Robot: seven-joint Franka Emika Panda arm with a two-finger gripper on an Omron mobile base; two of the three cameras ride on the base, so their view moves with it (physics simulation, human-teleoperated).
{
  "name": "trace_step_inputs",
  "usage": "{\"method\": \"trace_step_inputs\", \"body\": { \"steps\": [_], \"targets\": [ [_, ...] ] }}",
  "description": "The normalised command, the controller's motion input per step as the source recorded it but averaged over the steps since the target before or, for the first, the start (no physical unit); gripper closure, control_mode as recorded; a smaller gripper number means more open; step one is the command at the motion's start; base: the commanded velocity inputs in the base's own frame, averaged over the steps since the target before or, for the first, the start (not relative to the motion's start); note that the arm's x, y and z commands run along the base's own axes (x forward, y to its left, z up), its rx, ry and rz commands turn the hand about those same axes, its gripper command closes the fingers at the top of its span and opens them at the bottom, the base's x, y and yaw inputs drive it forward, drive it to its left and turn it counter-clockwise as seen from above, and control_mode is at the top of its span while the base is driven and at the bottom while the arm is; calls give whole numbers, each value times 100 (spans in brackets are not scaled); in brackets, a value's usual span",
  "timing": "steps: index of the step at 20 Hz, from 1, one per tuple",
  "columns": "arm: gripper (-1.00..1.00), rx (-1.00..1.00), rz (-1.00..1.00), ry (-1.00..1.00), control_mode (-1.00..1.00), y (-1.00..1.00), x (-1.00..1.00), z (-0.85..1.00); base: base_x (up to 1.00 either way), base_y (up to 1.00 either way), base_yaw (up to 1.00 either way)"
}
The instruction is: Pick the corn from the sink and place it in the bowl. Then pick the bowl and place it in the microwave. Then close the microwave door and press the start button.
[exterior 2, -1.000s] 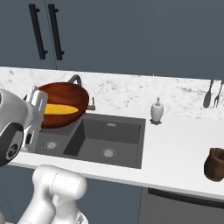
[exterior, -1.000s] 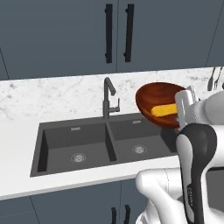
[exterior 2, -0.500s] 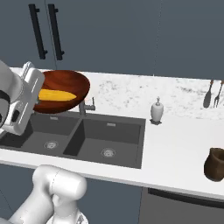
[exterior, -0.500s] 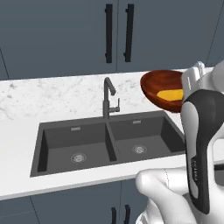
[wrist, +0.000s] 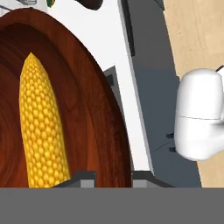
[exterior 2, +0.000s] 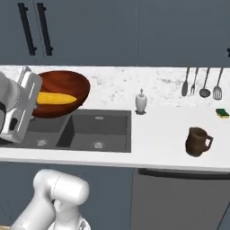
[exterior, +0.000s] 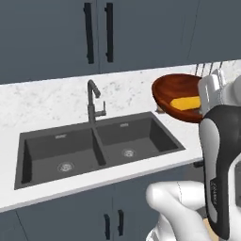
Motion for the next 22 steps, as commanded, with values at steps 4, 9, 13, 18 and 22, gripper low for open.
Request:
{"method": "trace_step_inputs", "body": {
  "steps": [4, 9, 13, 18, 22],
  "targets": [
    [100, 0, 0, 0, 100, 0, 0, 0, 0, 0, -100],
    [100, 0, 0, 0, 100, 0, 0, 0, 0, 0, -100],
    [100, 0, 0, 0, 100, 0, 0, 0, 0, 0, -100],
    [100, 0, 0, 0, 100, 0, 0, 0, 0, 0, -98],
    [100, 0, 0, 0, 100, 0, 0, 0, 30, -26, -61]
  ]
}}
